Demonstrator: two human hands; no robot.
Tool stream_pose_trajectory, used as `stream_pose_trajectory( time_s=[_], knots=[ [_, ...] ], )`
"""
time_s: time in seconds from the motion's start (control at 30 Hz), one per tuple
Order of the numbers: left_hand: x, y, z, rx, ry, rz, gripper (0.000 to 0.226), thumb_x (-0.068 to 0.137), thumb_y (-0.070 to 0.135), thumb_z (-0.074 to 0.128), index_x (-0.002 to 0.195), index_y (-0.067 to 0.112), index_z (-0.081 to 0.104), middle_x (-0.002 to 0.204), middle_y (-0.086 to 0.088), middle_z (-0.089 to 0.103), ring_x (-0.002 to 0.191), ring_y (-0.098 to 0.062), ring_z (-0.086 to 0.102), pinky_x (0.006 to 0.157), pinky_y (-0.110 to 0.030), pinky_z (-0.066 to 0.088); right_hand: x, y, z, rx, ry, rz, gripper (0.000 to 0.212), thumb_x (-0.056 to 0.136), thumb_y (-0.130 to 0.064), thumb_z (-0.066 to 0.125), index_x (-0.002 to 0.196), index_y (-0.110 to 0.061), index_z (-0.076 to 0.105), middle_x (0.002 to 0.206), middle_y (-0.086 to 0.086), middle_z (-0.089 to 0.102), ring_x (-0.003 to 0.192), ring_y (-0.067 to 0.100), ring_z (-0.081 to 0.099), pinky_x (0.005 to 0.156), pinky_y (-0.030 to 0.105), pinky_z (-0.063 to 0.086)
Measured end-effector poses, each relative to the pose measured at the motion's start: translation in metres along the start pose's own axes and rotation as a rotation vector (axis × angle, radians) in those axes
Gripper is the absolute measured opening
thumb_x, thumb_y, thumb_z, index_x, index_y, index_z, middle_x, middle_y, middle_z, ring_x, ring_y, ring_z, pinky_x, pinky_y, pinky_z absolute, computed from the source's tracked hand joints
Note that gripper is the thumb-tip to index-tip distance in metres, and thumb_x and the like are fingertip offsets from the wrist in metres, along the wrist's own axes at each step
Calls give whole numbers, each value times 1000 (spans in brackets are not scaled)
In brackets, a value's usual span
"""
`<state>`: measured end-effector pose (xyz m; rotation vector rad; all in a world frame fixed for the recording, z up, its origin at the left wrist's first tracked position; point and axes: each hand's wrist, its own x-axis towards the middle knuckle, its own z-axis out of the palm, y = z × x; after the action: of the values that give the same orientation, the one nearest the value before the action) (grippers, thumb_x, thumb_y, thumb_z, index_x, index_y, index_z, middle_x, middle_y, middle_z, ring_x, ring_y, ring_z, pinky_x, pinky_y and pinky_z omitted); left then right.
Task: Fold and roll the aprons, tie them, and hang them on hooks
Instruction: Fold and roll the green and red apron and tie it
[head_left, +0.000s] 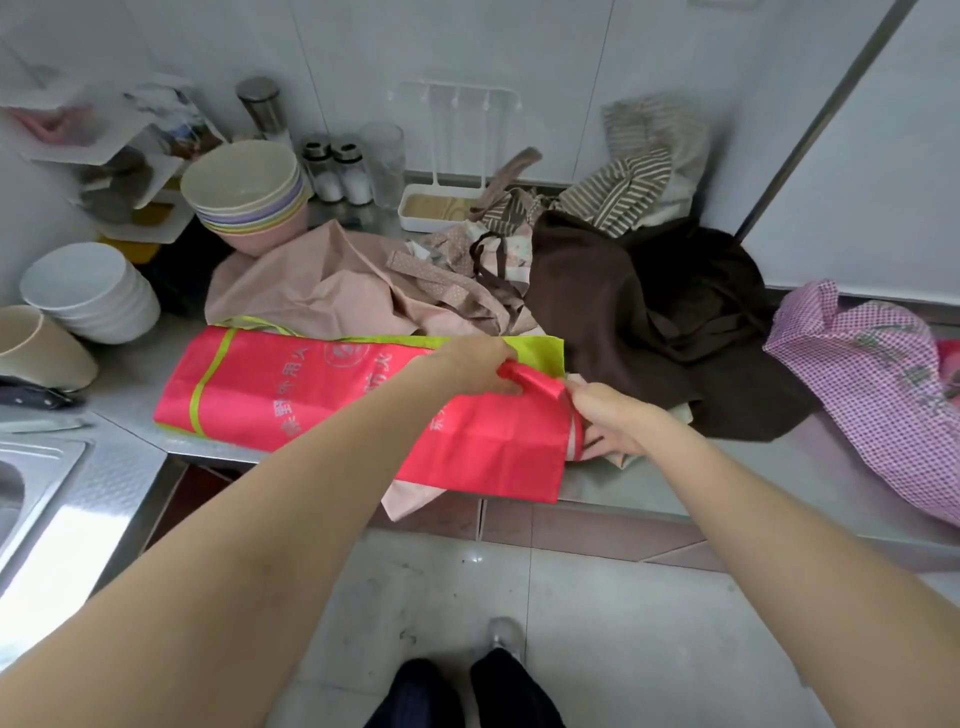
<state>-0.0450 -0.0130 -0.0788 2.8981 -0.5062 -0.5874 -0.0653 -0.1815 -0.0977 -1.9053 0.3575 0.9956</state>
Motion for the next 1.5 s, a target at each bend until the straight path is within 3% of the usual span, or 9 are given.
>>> stream_pose_trajectory(
  time_s=[0.17,0.27,0.43,0.6,0.8,1.07,1.23,1.4,1.5],
  knots=[
    [12,12,12,166,137,-171,36,96,33,46,123,13,55,127,-11,56,120,-30,50,96,-36,39,2,23,-5,302,-243,77,77,81,-77,30,134,-21,41,134,12,51,123,37,47,95,53,34],
    [13,16,17,205,200,-202,35,97,29,44,125,11,52,128,-11,55,122,-30,49,99,-37,36,8,33,13,79,-45,13,56,78,-36,73,123,-16,47,129,6,55,124,30,47,98,53,41],
    [-11,2,24,117,274,-152,45,92,31,50,129,7,40,131,-13,43,125,-31,40,98,-42,35,22,37,38,106,208,-36,31,72,-8,78,92,-11,54,111,12,62,103,31,60,88,46,52],
    [-28,-28,32,84,299,-129,55,89,27,55,136,8,34,134,-14,38,123,-34,39,101,-42,36,25,26,66,323,336,-238,14,85,-15,67,79,-4,60,87,20,64,76,26,60,72,36,49],
    [-35,-48,32,126,194,-143,60,92,25,51,145,16,24,141,-10,39,128,-35,36,103,-43,35,16,32,92,232,314,-254,38,82,-21,71,115,-7,59,111,7,64,103,23,60,88,32,48],
    [-14,-31,24,172,43,-172,44,94,35,48,135,19,45,135,-11,47,133,-31,25,106,-42,24,11,45,83,-46,336,-112,20,82,-16,70,85,3,63,85,11,63,79,21,58,72,31,45],
    [7,-21,37,198,-25,-269,44,97,24,40,138,9,39,140,-10,43,134,-28,30,107,-40,26,22,53,86,-185,153,1,23,92,-8,53,113,2,53,102,13,57,90,21,52,76,30,47],
    [11,-24,47,144,-147,-169,41,99,29,36,129,4,51,139,-14,47,128,-31,42,104,-41,36,24,54,86,-244,127,-1,18,98,-16,39,99,-4,53,94,12,53,89,24,52,75,31,39],
    [5,-26,48,123,-205,-126,53,100,41,30,131,2,46,138,-17,46,128,-32,43,103,-39,33,19,47,85,-218,102,52,37,102,-25,31,132,-5,41,125,14,51,114,33,53,88,41,45]
  ],
)
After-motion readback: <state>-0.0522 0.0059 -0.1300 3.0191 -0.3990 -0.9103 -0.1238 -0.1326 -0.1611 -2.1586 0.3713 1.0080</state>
